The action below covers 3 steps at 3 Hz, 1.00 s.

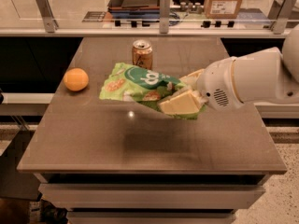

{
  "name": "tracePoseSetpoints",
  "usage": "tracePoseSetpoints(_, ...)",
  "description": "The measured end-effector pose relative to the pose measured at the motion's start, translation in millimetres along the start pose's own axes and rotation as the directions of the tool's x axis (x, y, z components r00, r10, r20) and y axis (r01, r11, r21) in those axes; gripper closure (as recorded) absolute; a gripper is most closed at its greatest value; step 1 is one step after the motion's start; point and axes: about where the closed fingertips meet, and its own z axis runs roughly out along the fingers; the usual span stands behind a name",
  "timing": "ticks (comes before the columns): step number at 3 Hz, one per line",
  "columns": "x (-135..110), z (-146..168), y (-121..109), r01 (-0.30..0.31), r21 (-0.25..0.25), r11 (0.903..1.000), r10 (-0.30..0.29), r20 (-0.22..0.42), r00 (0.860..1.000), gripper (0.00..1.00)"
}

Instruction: Move green rice chip bag near orange

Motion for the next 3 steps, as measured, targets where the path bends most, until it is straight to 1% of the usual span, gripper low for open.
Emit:
tracePoseSetpoints(1,-10,28,17,0.018,-0.052,0.9985,-0.017,0.023,1.0,1.0)
tracePoseSetpoints(2,-19,57,25,0.054,-0.087,0.9947,-0.05,0.054,0.997,1.0)
tracePoseSetpoints(3,-31,79,24,0.086,-0.094,0.9919,-0.078,0.08,0.994,1.0)
